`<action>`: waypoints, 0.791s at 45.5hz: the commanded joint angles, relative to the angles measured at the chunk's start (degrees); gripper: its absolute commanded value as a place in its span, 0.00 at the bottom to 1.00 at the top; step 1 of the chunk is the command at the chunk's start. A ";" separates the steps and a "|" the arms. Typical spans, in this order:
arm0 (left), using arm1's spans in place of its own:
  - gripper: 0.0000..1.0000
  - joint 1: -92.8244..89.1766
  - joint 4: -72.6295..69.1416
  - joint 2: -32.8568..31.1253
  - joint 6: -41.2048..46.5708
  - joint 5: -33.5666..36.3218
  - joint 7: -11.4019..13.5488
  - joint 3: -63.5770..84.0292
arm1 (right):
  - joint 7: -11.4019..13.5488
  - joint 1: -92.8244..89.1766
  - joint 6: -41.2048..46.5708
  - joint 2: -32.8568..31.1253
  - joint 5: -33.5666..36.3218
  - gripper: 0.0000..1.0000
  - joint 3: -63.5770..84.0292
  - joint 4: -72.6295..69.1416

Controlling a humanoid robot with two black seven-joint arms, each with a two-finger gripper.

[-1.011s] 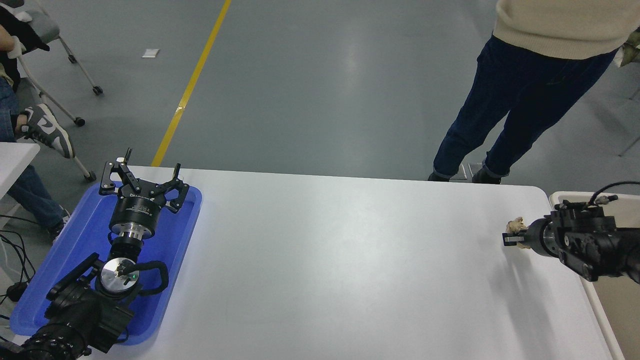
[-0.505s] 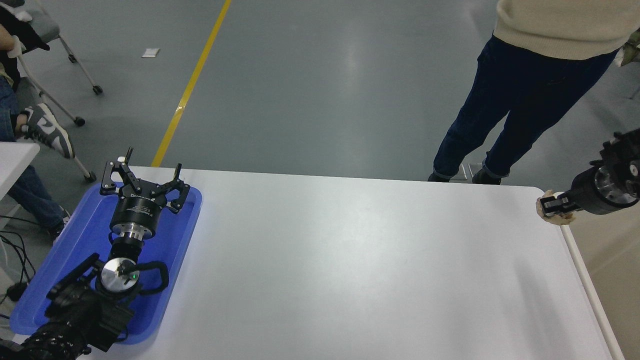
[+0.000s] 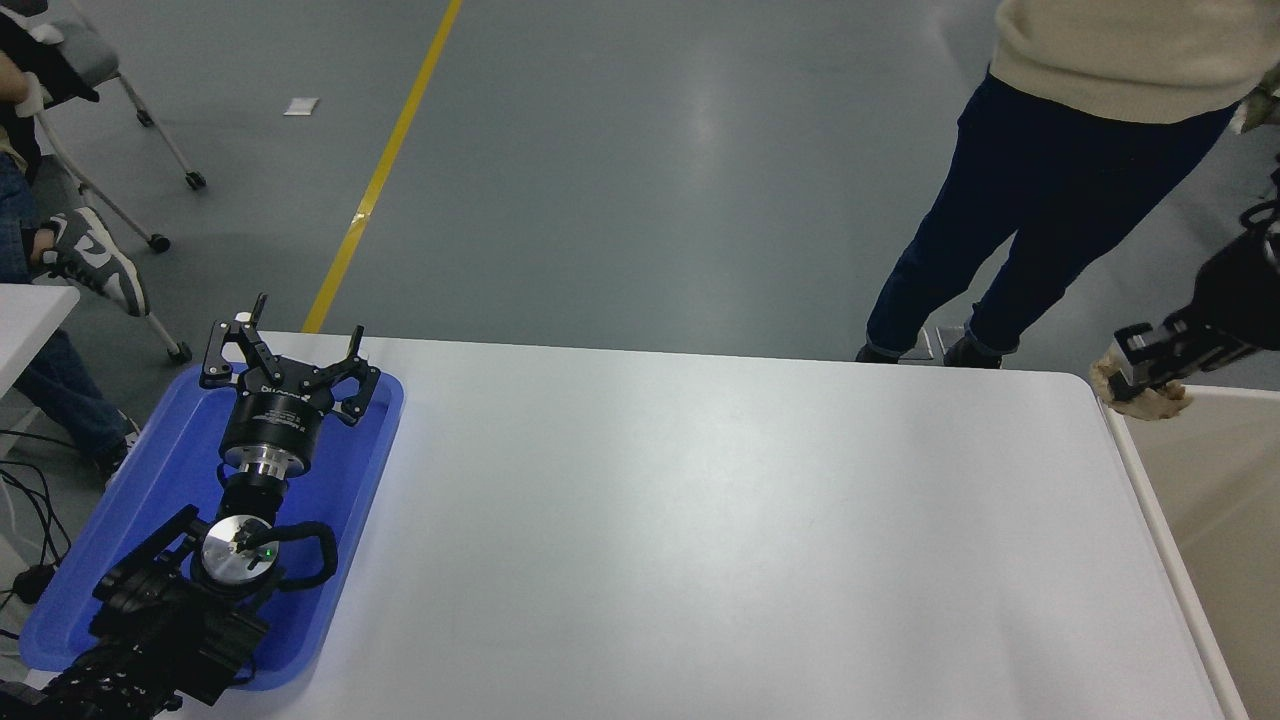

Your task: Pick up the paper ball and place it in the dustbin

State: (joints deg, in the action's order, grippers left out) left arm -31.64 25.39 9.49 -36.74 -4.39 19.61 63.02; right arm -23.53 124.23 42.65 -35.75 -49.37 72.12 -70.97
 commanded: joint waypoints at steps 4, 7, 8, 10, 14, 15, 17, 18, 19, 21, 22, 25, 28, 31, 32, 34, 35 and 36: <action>1.00 0.00 0.01 0.01 0.00 -0.01 -0.01 0.00 | 0.06 3.65 2.35 -0.81 -0.38 0.00 0.48 -1.71; 1.00 0.00 -0.08 0.01 0.00 -0.01 -0.01 0.00 | 0.24 3.04 2.35 -0.90 -1.16 0.00 0.57 -1.28; 1.00 0.00 -0.08 0.01 0.00 -0.01 -0.01 0.00 | 0.24 2.78 2.35 -0.90 -1.60 0.00 0.66 -1.19; 1.00 0.00 0.01 0.01 0.00 -0.01 -0.01 0.00 | 0.33 1.99 2.35 -1.16 -2.74 0.00 0.66 -0.49; 1.00 0.00 0.01 0.01 0.00 -0.01 -0.01 0.00 | 0.41 -1.08 2.35 -2.30 -5.29 0.00 0.31 2.58; 1.00 0.00 -0.08 0.01 0.00 -0.01 0.08 0.00 | 0.50 -1.96 2.35 -2.48 -5.91 0.00 0.22 3.90; 1.00 0.00 0.01 0.01 0.00 -0.01 0.00 0.00 | 0.50 -4.33 2.35 -2.65 -7.31 0.00 0.22 6.97; 1.00 0.09 0.01 0.01 0.00 -0.01 -0.01 0.00 | 0.50 -5.65 2.35 -2.65 -8.02 0.00 0.13 8.81; 1.00 0.09 0.01 0.01 0.00 -0.01 0.08 0.00 | 0.42 -7.14 2.35 -2.74 -8.81 0.00 0.13 10.66; 1.00 0.00 0.01 0.01 0.00 -0.01 0.08 0.00 | 0.33 -9.96 2.35 -3.27 -10.82 0.00 -0.31 14.44; 1.00 0.00 -0.08 0.01 0.00 -0.01 0.08 0.00 | 0.24 -11.27 2.35 -3.62 -11.97 0.00 -0.40 16.20; 1.00 0.00 0.01 0.01 0.00 -0.01 0.08 0.00 | -0.02 -15.14 1.57 -5.11 -15.57 0.00 -1.10 21.65; 1.00 0.00 -0.08 0.01 0.00 -0.01 0.08 0.00 | -0.20 -20.23 -0.72 -6.26 -18.03 0.00 -2.50 26.83; 1.00 0.00 0.01 0.01 0.00 -0.01 0.08 0.00 | -0.38 -26.30 -3.70 -6.43 -19.53 0.00 -3.91 32.28; 1.00 0.09 -0.08 0.01 0.00 -0.01 0.08 0.00 | -0.55 -28.58 -4.76 -6.43 -19.71 0.00 -4.09 34.13; 1.00 0.00 0.01 0.01 0.00 -0.01 0.08 0.00 | -1.25 -33.59 -7.57 -6.43 -19.71 0.00 -4.09 38.61; 1.00 0.09 -0.08 0.01 0.00 -0.09 0.08 0.00 | -1.52 -35.79 -8.80 -6.43 -19.63 0.00 -4.09 40.46; 1.00 0.09 0.01 0.01 0.00 -0.10 0.08 0.00 | -1.69 -37.90 -10.03 -6.43 -19.71 0.00 -4.09 42.21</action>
State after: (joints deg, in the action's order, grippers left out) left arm -31.61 25.37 9.48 -36.74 -4.38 19.70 63.01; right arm -23.75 105.83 41.19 -40.69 -64.24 69.93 -47.76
